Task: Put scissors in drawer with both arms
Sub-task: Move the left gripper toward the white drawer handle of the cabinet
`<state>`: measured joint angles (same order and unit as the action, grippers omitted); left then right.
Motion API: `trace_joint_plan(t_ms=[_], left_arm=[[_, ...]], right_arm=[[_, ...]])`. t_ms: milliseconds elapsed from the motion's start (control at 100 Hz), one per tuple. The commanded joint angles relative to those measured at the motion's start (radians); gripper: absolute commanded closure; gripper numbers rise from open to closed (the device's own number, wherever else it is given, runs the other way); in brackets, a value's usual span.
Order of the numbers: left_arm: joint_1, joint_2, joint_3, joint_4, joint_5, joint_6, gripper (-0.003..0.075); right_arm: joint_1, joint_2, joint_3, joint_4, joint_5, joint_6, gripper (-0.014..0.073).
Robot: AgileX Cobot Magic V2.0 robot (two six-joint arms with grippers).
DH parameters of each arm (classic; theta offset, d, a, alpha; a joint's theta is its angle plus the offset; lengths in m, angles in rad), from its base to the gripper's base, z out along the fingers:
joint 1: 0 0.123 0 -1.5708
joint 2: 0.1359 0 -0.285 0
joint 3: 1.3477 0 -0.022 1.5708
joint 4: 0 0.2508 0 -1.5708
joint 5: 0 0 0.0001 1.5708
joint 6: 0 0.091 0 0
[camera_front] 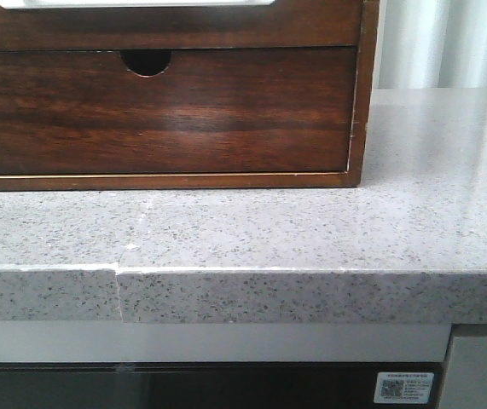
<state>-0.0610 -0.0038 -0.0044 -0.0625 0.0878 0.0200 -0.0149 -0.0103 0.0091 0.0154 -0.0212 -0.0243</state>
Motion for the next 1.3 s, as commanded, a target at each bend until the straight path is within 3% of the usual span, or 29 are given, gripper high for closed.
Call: trace_joint_plan(t_ms=[0, 670, 870, 1070, 1290], left_arm=[[-0.002, -0.032, 0.035, -0.002, -0.077, -0.008, 0.0741], [-0.002, -0.032, 0.035, -0.002, -0.077, -0.008, 0.0741], [-0.002, -0.032, 0.022, -0.01, -0.135, -0.008, 0.0741], [-0.002, -0.021, -0.138, -0.044, -0.078, -0.02, 0.0741], [-0.002, 0.114, -0.393, -0.05, 0.113, -0.02, 0.0741]], right_arm=[[-0.005, -0.022, 0.018, -0.009, -0.076, 0.002, 0.0662], [-0.005, -0.022, 0.018, -0.009, -0.076, 0.002, 0.0662], [-0.005, -0.022, 0.011, 0.006, -0.095, 0.004, 0.0662], [-0.005, -0.014, -0.133, 0.037, 0.055, 0.004, 0.0662], [-0.005, 0.123, -0.363, 0.026, 0.259, 0.004, 0.0662]])
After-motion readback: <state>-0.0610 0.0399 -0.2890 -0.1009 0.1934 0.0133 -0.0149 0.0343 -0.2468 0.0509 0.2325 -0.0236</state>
